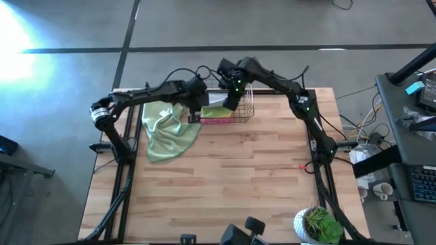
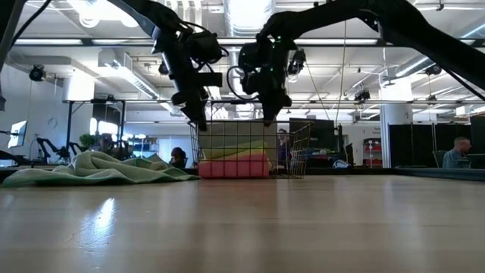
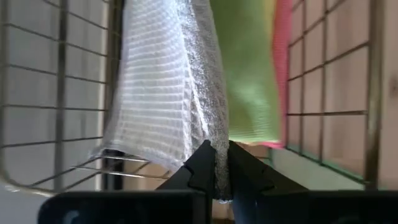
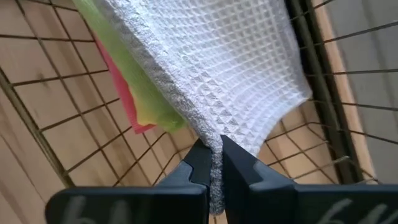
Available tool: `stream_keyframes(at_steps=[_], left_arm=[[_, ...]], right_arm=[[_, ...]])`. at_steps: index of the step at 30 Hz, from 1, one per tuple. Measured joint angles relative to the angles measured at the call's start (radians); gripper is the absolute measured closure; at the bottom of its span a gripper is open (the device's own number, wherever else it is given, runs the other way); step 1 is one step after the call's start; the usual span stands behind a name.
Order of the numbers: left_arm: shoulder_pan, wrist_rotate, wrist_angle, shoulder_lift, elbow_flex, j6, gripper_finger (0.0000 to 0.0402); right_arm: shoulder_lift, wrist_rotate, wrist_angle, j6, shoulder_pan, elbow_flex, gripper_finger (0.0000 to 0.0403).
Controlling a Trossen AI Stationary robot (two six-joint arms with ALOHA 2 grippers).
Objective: Fold microfiber towels
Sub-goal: Stack the folded gray microfiber cloth on top of the green microfiber cloth in the wire basket
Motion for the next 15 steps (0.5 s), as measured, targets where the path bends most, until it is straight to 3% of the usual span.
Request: stream_keyframes(at_steps=[10,15], left_arm=[[-0.018,0.024,-0.014,0.001,-0.006,-0.058,0.0385],[-0.025,0.024,-0.014,0.001,-0.006,-0.044,0.0374]], right_arm=[[0.0,-0.062,-0.011,-0.005,0.013,-0.049,0.0393],[0.0,-0.061,-0.011,-0.033,0.026,-0.057,0.0366]])
